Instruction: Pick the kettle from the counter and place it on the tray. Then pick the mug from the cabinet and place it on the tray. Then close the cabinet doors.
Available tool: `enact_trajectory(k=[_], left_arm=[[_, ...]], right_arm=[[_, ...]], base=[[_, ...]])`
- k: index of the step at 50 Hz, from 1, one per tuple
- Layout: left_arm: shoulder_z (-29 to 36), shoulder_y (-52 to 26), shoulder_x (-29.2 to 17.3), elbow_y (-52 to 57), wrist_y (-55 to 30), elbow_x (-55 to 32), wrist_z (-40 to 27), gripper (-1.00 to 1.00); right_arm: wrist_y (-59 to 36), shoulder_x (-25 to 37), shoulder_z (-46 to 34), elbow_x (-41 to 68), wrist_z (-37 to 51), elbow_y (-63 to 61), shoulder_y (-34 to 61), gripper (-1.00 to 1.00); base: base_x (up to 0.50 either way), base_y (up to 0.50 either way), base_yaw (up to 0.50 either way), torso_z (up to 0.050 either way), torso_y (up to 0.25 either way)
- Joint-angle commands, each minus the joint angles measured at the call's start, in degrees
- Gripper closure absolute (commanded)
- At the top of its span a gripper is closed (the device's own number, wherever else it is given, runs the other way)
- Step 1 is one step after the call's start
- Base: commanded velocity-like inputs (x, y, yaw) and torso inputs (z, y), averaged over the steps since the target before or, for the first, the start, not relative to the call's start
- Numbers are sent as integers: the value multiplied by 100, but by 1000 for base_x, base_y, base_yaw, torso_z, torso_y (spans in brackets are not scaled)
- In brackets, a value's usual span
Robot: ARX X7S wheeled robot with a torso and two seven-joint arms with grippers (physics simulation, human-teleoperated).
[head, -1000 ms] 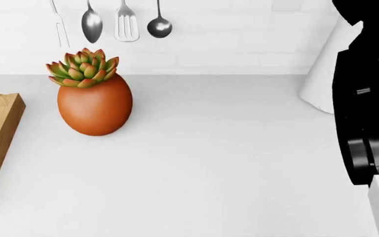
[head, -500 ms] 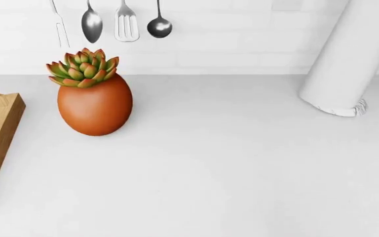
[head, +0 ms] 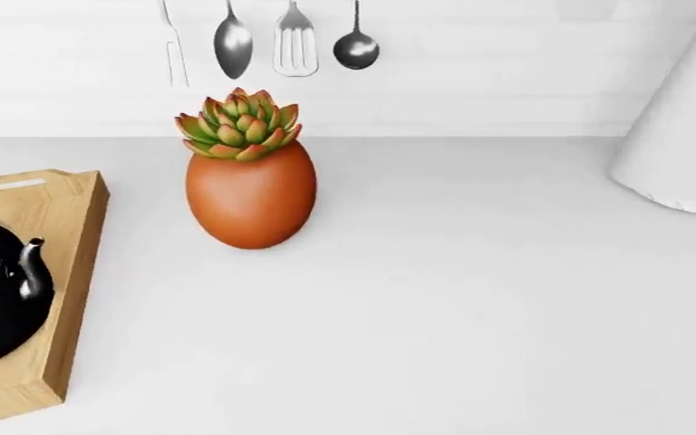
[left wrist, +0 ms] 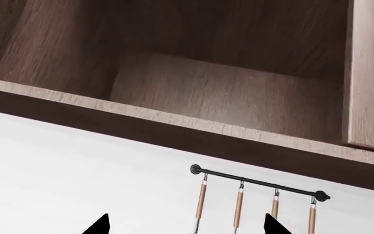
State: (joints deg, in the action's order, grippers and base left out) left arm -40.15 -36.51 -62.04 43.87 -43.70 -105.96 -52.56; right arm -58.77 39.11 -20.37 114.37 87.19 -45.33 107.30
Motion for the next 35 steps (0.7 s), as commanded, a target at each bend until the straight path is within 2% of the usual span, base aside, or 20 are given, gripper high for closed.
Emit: enact_trajectory(k=[1, 19, 35], left_arm=[[20, -66, -40, 11, 55, -41, -13, -100], [-69, 32, 35, 22, -23, 16, 33, -100], [128, -37, 55, 22, 30, 112, 56, -100]], right_arm=[[529, 469, -301, 198, 129, -421, -38, -100], [778, 574, -473, 128, 57, -486, 2, -100], [884, 639, -587, -10, -46, -491, -33, -100]], base=[[1, 500, 0, 0, 0], [1, 500, 0, 0, 0], [1, 500, 0, 0, 0]])
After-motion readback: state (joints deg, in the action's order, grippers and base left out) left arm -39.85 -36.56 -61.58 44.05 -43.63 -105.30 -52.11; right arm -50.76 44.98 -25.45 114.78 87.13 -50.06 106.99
